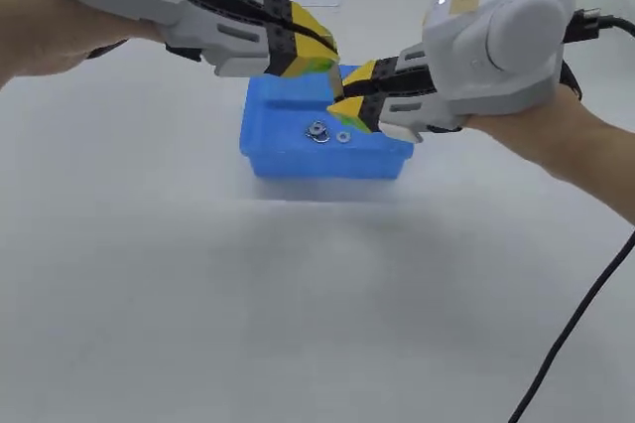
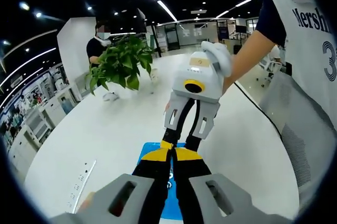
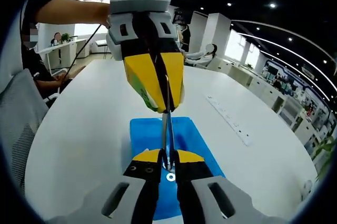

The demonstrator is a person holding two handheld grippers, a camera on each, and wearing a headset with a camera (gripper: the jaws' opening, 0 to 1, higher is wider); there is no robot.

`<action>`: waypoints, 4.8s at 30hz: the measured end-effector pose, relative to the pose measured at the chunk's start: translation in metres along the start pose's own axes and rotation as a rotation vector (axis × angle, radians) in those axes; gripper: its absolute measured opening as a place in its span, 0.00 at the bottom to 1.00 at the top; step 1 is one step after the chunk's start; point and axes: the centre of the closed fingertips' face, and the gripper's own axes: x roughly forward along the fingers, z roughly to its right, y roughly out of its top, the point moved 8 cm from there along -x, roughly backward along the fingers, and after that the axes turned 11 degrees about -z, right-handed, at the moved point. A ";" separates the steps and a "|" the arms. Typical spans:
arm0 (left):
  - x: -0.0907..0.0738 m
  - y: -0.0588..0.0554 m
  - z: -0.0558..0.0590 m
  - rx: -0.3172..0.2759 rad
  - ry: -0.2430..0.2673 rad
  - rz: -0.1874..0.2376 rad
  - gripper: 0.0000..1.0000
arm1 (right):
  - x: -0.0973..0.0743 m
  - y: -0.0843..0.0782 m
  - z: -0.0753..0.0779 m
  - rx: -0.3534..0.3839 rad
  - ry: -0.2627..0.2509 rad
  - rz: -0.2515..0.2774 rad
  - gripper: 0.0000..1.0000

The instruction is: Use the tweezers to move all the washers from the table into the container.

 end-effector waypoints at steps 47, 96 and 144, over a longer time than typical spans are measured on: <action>-0.027 0.002 0.043 0.094 -0.034 -0.086 0.05 | -0.042 0.004 -0.034 -0.031 0.062 0.004 0.10; 0.033 -0.090 0.105 -0.023 -0.070 -0.282 0.05 | -0.013 -0.037 -0.092 -0.110 0.206 -0.296 0.07; -0.074 -0.078 0.152 -0.353 0.271 -0.136 0.89 | -0.120 -0.057 -0.110 0.192 -0.253 -0.142 0.86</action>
